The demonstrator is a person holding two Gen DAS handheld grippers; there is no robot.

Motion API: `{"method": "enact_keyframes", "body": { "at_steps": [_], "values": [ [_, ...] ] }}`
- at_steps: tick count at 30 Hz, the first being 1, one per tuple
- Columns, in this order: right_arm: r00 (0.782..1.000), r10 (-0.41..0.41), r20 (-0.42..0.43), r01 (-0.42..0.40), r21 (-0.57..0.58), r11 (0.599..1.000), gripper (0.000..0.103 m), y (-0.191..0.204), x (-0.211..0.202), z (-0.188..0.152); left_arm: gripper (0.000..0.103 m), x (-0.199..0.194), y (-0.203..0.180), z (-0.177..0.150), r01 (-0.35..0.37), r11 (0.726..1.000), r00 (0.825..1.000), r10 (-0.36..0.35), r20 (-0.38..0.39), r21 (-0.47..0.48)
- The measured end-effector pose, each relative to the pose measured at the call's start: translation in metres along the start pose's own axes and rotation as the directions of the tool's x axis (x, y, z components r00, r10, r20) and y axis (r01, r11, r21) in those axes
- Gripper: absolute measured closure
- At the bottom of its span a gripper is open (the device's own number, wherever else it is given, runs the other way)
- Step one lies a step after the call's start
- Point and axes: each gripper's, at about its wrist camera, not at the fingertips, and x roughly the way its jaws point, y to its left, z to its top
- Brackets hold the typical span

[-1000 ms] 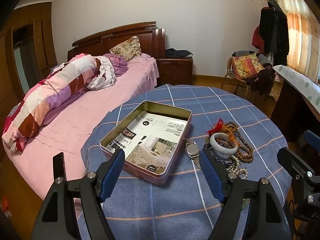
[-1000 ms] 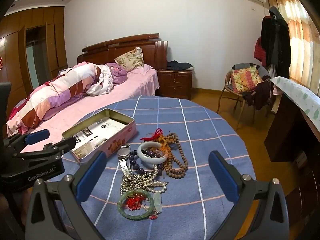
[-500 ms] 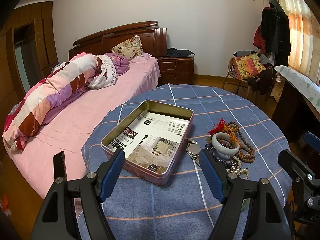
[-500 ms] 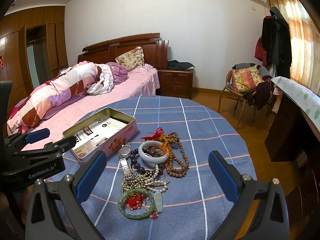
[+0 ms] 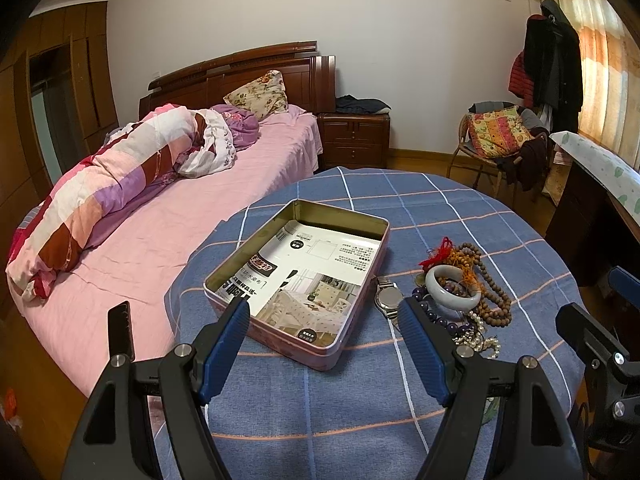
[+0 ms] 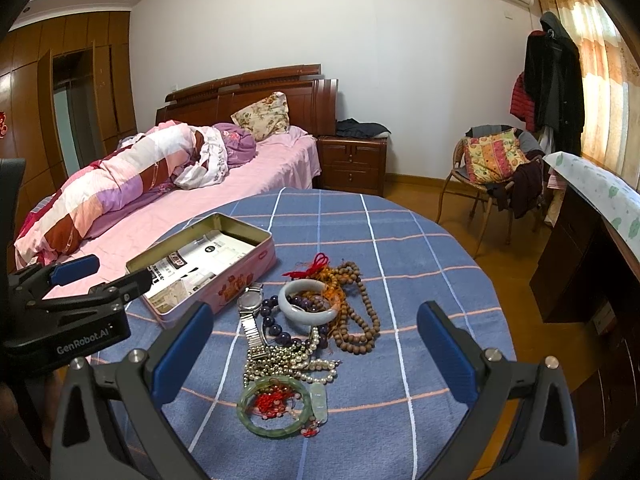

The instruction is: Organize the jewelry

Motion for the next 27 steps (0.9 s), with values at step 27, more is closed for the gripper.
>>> {"method": "enact_keyframes", "body": {
  "at_steps": [27],
  "values": [
    [1.0, 0.001, -0.004, -0.001, 0.0, 1.0, 0.0, 0.0001, 0.0009, -0.0004, 0.026, -0.0002, 0.0038, -0.0014, -0.009, 1.0, 1.0, 0.008, -0.004, -0.003]
  ]
}}
